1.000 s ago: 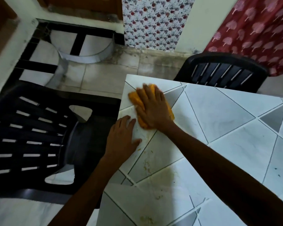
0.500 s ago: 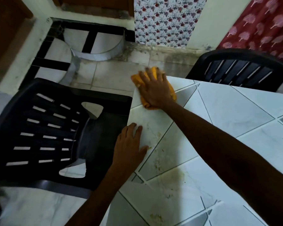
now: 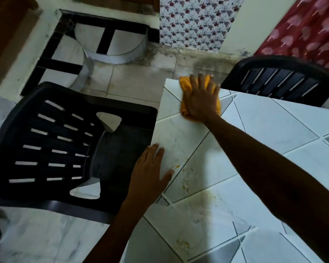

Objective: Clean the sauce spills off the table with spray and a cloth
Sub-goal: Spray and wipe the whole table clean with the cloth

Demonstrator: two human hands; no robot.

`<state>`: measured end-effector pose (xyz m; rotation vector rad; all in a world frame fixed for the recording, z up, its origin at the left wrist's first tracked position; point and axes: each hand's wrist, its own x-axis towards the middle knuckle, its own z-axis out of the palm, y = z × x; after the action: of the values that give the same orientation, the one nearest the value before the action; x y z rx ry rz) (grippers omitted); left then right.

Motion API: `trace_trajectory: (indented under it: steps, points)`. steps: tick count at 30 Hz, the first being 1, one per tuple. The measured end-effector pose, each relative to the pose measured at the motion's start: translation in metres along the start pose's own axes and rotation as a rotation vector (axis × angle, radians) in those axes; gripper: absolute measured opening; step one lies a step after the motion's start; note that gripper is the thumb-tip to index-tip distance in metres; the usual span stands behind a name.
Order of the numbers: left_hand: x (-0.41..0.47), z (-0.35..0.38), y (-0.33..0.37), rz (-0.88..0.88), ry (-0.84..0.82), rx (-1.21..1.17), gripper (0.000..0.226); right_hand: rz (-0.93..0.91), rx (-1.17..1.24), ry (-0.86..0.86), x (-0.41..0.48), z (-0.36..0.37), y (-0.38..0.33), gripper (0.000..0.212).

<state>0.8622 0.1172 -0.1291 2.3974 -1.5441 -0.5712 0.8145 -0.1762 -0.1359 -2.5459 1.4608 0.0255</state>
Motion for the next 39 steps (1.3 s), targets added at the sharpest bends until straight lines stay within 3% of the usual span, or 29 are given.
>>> trace_trajectory:
  steps: [2, 5, 8, 11, 13, 15, 17, 18, 22, 24, 27, 29, 31, 35, 37, 39]
  points:
    - [-0.006, 0.002, -0.004, -0.002, -0.010, -0.017, 0.075, -0.074, -0.010, -0.012, 0.003, 0.007, -0.033, 0.065]
    - [-0.016, 0.006, -0.011, -0.011, -0.014, -0.056, 0.068, -0.354, -0.019, -0.030, -0.041, 0.023, -0.044, 0.066]
    - [-0.030, 0.005, -0.008, -0.050, -0.031, -0.145, 0.066, -0.599, -0.072, -0.120, -0.123, 0.030, -0.011, 0.067]
    - [-0.041, 0.004, -0.003, -0.099, -0.038, -0.254, 0.071, -0.705, -0.212, -0.170, -0.160, 0.020, 0.052, 0.064]
    - [-0.048, 0.003, 0.003, -0.122, -0.014, -0.335, 0.075, -0.556, -0.258, -0.151, -0.143, 0.010, 0.081, 0.063]
    - [-0.051, 0.001, 0.006, -0.171, 0.040, -0.468, 0.074, -0.246, -0.133, -0.101, -0.111, 0.003, 0.078, 0.063]
    - [-0.047, -0.003, 0.004, -0.314, 0.037, -0.600, 0.068, -0.002, -0.017, -0.046, -0.086, 0.000, 0.048, 0.066]
    - [-0.044, -0.008, 0.002, -0.411, 0.016, -0.673, 0.066, 0.032, -0.010, -0.017, -0.081, 0.002, 0.029, 0.066]
    - [-0.046, -0.016, -0.016, -0.664, -0.063, -0.989, 0.039, -0.280, 0.002, -0.039, -0.124, 0.029, -0.034, 0.066]
    - [-0.055, -0.020, -0.019, -0.642, -0.115, -1.090, 0.024, -0.456, -0.009, -0.106, -0.178, 0.041, -0.040, 0.065]
    - [-0.059, -0.011, -0.024, -0.580, -0.193, -1.065, 0.041, -0.687, -0.084, -0.180, -0.243, 0.040, -0.002, 0.065]
    - [-0.064, -0.008, -0.026, -0.518, -0.203, -1.030, 0.036, -0.789, -0.168, -0.196, -0.250, 0.030, 0.036, 0.064]
    - [-0.073, -0.012, -0.024, -0.504, -0.192, -1.022, 0.048, -0.681, -0.181, -0.163, -0.231, 0.024, 0.062, 0.062]
    - [-0.092, -0.016, -0.027, -0.523, -0.203, -1.086, 0.050, -0.029, 0.046, -0.036, -0.151, 0.013, 0.024, 0.067]
    - [-0.100, -0.016, -0.032, -0.534, -0.195, -1.124, 0.046, 0.017, 0.037, 0.004, -0.130, 0.020, -0.023, 0.067]
    - [-0.111, -0.015, -0.035, -0.571, -0.204, -1.153, 0.048, -0.141, 0.021, 0.010, -0.146, 0.036, -0.065, 0.065]
